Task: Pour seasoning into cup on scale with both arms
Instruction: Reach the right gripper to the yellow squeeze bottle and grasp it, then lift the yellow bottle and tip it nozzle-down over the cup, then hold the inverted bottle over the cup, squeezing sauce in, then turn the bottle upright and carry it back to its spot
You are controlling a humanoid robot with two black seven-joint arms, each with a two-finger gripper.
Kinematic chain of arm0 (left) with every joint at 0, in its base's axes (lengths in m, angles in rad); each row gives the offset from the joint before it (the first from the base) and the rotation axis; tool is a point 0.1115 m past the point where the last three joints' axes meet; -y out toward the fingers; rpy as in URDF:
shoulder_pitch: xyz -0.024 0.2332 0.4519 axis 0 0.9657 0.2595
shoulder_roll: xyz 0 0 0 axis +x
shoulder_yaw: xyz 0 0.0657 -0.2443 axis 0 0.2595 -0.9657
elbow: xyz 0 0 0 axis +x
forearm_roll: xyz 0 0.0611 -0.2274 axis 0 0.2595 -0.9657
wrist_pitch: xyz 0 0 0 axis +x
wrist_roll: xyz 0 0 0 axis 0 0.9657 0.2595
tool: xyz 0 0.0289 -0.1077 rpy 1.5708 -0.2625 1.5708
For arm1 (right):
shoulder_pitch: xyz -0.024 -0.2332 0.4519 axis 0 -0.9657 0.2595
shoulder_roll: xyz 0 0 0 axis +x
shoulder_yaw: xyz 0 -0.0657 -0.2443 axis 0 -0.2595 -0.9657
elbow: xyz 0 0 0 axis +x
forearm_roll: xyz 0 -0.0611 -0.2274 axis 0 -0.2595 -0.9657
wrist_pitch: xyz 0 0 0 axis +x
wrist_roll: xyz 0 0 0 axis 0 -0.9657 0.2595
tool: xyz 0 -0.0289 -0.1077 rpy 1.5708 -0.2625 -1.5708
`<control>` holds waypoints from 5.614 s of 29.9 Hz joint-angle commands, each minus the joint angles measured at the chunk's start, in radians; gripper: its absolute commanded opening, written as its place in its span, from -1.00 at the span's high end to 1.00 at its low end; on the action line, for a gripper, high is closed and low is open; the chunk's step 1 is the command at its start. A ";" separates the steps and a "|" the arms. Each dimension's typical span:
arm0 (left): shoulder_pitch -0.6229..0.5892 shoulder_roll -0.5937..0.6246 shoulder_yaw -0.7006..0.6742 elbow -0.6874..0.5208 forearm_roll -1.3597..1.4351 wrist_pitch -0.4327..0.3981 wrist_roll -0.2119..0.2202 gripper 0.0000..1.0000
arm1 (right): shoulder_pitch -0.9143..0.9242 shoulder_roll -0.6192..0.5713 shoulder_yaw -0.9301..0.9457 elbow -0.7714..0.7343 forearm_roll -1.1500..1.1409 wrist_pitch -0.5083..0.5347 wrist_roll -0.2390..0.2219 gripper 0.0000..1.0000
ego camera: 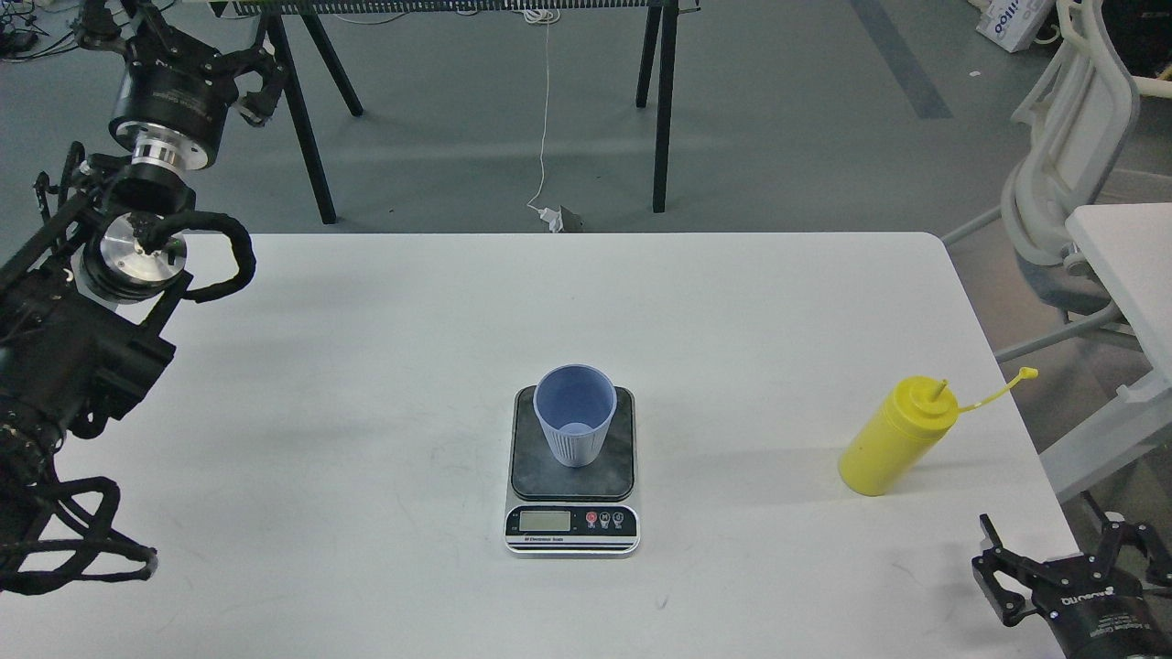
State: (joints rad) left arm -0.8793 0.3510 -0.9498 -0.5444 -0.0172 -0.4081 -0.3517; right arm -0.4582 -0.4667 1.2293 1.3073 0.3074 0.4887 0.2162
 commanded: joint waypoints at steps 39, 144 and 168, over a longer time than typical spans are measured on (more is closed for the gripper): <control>0.006 -0.017 0.036 0.026 0.006 -0.005 -0.013 -0.99 | 0.411 0.211 -0.148 -0.169 -0.028 0.000 -0.001 0.10; 0.146 0.045 0.023 -0.134 -0.001 -0.003 -0.059 -0.99 | 0.712 -0.158 -0.452 -0.032 -0.101 0.000 0.130 0.51; 0.155 0.043 0.023 -0.137 -0.001 -0.002 -0.059 -0.99 | 0.500 0.043 -0.390 -0.200 0.033 0.000 0.126 0.38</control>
State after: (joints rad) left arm -0.7240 0.3939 -0.9266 -0.6813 -0.0185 -0.4102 -0.4111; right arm 0.0414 -0.4224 0.8392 1.1049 0.3402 0.4895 0.3424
